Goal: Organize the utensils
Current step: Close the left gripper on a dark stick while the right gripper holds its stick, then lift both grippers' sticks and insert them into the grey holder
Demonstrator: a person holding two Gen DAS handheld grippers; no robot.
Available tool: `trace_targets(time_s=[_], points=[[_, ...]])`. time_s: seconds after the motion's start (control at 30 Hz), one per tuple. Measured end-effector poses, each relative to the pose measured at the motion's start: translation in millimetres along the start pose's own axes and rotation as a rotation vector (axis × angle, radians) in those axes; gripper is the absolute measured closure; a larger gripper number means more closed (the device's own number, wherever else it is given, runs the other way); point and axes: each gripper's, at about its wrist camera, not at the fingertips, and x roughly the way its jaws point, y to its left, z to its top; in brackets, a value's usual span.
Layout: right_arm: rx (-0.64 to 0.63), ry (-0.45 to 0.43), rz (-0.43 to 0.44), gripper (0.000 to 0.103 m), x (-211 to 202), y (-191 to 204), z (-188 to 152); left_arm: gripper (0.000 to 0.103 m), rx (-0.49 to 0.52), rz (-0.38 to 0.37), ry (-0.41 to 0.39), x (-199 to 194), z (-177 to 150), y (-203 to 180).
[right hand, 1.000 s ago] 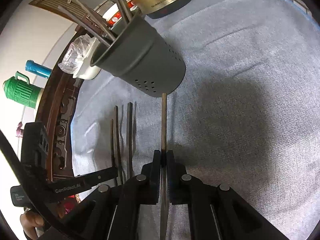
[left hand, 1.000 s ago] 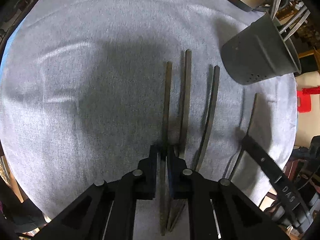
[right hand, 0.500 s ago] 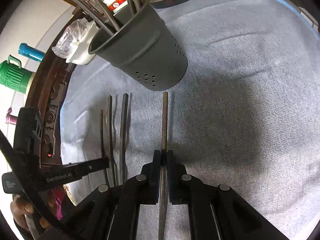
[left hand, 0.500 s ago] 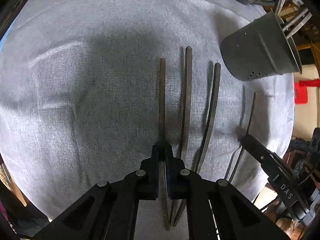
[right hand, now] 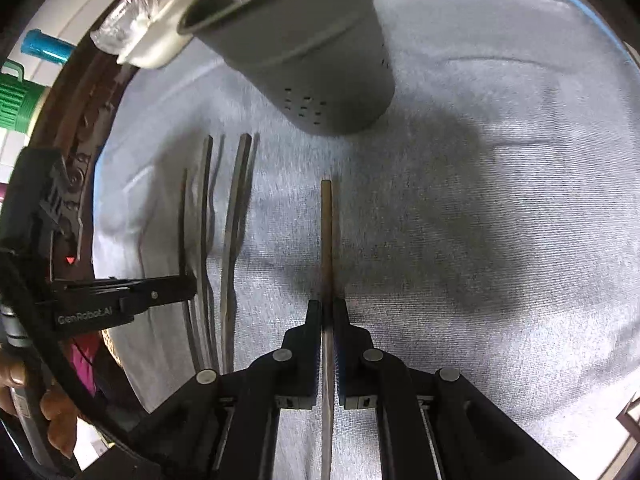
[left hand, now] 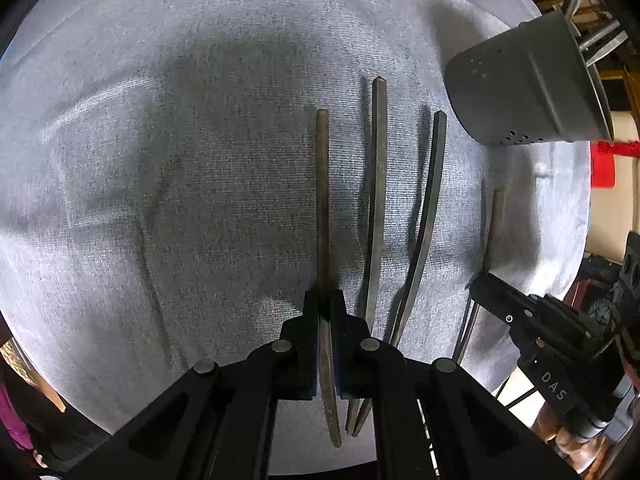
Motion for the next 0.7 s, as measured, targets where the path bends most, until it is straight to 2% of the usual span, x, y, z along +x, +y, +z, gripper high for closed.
trace_targets(time_s=[0.1, 0.23, 0.7], points=[[-0.019, 0.025, -0.01, 0.097, 1, 3, 4, 0.097, 0.015, -0.009, -0.002, 4, -9, 1], [0.002, 0.0, 0.012, 0.097, 0, -1, 1, 0.097, 0.006, -0.041, -0.032, 1, -14, 11], [0.11, -0.197, 0.14, 0.097, -45, -40, -8, 0.097, -0.066, -0.176, -0.256, -52, -42, 53]])
